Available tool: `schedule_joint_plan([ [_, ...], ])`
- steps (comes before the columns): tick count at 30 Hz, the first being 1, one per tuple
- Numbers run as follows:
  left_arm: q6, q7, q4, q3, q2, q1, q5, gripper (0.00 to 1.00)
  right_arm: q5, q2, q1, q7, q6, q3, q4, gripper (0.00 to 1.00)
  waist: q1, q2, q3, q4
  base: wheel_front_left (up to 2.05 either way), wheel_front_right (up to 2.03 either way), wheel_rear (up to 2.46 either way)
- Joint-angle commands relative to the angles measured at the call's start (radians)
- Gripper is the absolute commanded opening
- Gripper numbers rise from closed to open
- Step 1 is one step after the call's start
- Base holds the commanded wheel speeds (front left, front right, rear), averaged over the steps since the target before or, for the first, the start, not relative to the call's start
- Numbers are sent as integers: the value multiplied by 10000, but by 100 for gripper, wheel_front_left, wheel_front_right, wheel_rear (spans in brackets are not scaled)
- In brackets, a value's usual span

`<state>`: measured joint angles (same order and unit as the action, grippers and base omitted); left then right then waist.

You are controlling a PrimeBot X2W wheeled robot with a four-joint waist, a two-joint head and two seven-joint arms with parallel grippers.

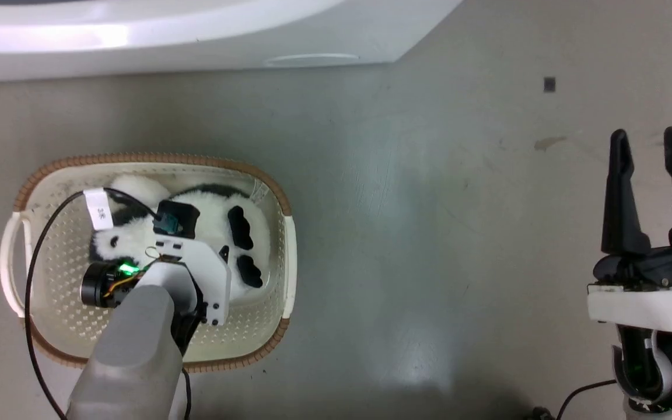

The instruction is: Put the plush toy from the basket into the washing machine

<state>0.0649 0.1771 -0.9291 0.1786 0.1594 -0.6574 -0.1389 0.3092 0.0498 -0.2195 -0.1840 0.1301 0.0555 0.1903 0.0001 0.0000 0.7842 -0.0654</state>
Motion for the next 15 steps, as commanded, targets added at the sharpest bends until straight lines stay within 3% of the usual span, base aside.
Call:
schedule_joint_plan([
  [1,53,62,-254,49,21,-327,-99,100,110,3,-259,-98,4,17,111,100,-1,0,204,11,0,0,0],
  [15,220,216,-1694,454,170,-1463,-495,100,558,4,-666,-389,5,57,391,100,-1,0,1405,-28,0,0,0],
])
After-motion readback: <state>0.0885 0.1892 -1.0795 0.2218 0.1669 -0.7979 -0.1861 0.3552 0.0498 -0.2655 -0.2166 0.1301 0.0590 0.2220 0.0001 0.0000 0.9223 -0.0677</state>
